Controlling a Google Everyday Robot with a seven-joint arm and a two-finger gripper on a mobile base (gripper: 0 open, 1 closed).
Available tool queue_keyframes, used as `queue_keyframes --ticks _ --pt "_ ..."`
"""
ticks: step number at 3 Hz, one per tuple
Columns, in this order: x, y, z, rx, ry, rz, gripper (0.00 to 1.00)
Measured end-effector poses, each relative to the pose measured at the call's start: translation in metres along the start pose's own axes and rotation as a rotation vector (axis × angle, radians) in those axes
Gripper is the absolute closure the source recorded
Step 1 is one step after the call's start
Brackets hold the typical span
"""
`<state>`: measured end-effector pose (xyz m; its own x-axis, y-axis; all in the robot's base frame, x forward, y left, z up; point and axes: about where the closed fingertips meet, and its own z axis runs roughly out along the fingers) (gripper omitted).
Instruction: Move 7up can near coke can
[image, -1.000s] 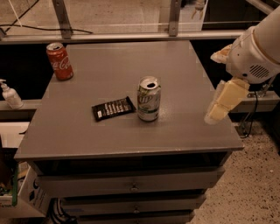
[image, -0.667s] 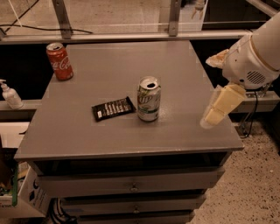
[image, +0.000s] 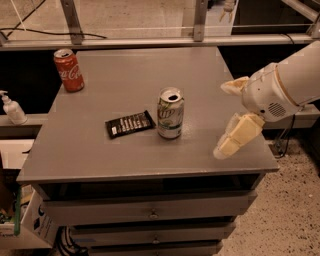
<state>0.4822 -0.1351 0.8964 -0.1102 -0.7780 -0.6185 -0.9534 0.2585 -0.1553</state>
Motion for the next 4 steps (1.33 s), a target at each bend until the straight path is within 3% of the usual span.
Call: queue_keyframes --ticks 2,4 --pt "-0.01 -0.01 0.039 -0.036 -0.17 0.052 0.0" --pt "-0.016 -0.018 0.054 -0.048 -0.24 0.07 0.0"
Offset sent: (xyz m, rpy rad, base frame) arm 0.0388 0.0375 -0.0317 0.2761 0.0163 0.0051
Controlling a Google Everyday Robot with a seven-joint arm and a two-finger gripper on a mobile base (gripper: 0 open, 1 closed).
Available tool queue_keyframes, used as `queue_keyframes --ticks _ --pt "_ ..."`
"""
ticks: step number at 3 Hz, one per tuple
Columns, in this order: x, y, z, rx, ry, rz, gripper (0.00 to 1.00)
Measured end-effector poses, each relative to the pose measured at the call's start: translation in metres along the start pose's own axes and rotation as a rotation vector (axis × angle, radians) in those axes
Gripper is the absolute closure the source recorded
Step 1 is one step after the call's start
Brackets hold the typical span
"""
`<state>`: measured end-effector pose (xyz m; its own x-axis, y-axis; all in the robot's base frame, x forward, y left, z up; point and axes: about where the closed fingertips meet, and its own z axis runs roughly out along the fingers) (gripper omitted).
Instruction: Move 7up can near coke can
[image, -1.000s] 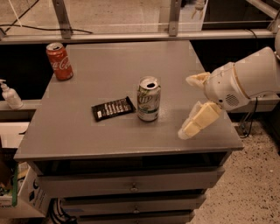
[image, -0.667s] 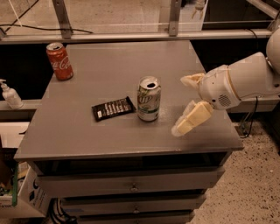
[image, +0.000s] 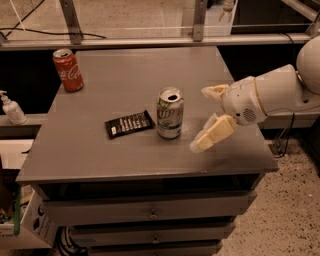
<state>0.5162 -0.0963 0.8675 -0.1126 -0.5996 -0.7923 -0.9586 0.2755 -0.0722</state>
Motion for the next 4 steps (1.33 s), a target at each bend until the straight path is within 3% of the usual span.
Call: queue_keyframes --ticks 1,2,4 --pt "0.0 0.0 0.0 0.0 0.0 0.0 0.0" --pt "-0.01 -0.001 0.003 -0.008 -0.045 -0.024 0.0" --pt "-0.032 -0.003 0.032 -0.035 -0.247 -0.06 0.0"
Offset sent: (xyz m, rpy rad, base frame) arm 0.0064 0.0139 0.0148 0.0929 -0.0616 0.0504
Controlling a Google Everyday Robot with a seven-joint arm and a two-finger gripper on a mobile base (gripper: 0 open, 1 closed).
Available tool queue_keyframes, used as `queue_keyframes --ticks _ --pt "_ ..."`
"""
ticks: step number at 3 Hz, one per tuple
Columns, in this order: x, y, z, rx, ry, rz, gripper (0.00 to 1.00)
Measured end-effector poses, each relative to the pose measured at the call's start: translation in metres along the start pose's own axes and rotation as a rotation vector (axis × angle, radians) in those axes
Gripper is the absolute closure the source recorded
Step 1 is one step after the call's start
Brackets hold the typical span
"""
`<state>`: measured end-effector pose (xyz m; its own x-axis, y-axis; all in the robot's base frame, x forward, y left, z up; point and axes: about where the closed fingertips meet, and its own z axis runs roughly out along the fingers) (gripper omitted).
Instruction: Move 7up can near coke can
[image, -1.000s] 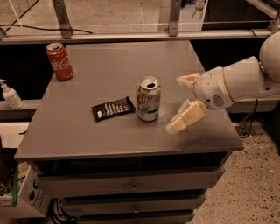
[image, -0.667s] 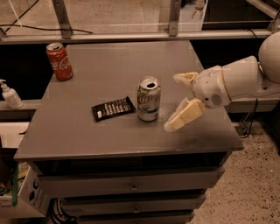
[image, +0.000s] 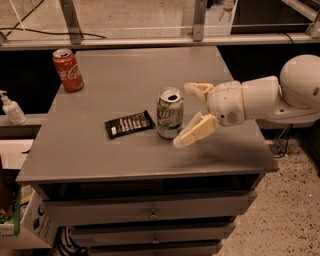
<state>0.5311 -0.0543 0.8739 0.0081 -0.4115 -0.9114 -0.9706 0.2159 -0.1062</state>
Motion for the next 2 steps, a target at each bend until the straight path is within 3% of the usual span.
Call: queue_keyframes --ticks 1,2 --pt "-0.005 0.0 0.018 -0.014 -0.05 -0.009 0.0" --pt "-0.003 -0.002 0.03 -0.021 -0.068 -0.011 0.18"
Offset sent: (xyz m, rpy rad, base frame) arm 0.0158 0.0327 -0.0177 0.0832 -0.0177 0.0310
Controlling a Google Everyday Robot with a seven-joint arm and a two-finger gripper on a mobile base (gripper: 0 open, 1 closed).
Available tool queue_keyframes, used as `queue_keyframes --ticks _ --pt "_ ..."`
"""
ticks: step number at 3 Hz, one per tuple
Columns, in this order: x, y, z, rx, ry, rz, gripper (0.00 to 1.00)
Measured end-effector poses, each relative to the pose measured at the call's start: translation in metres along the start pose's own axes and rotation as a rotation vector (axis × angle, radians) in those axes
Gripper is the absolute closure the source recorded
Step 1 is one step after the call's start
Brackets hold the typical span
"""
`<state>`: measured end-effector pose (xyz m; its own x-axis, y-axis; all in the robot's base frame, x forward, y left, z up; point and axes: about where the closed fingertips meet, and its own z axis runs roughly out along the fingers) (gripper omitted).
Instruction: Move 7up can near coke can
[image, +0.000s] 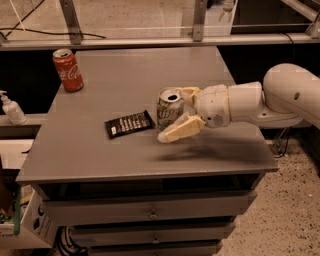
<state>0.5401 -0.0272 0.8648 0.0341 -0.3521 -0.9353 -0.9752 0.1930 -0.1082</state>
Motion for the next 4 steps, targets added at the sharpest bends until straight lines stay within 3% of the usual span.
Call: queue_keyframes --ticks 2,3,4 --pt "-0.005 -0.013 0.004 0.002 -0.038 0.011 0.65" --pt "-0.027 -0.031 0.006 -0.001 -0.077 0.02 0.87" --pt "-0.059 -0.06 0.019 0.009 -0.118 0.015 1.0"
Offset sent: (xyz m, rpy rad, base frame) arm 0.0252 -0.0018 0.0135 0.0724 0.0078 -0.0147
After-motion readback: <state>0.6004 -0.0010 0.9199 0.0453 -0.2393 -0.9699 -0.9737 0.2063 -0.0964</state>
